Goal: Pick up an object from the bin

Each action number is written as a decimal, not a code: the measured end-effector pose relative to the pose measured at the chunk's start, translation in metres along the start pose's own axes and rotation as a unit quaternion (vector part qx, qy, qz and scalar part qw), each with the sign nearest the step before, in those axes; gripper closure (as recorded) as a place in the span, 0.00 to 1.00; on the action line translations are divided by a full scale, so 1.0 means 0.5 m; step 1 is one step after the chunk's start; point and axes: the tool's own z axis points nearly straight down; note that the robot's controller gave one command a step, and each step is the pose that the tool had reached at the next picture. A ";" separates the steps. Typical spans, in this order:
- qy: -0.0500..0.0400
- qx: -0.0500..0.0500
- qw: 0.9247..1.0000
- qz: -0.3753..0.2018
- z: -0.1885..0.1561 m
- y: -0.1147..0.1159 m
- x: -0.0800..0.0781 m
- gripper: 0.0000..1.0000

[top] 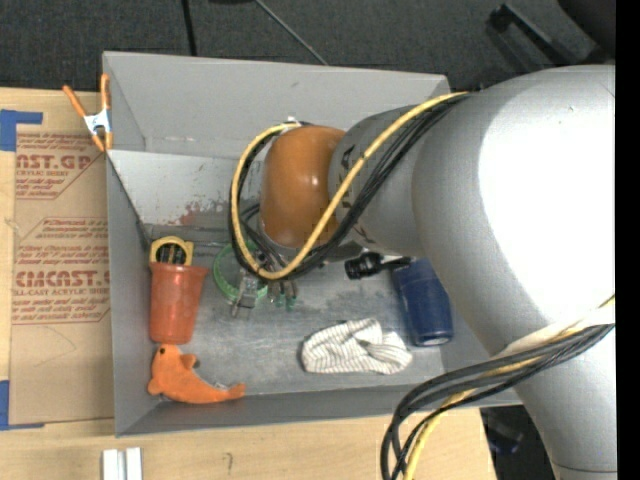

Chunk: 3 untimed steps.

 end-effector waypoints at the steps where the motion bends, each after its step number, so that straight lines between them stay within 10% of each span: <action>1: 0.000 0.000 1.000 0.000 0.000 0.000 0.000 1.00; 3: 0.006 0.003 1.000 0.000 -0.043 -0.003 0.007 1.00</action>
Offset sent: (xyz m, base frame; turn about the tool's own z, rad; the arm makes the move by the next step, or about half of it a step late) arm 0.0000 0.0002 0.1175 0.0000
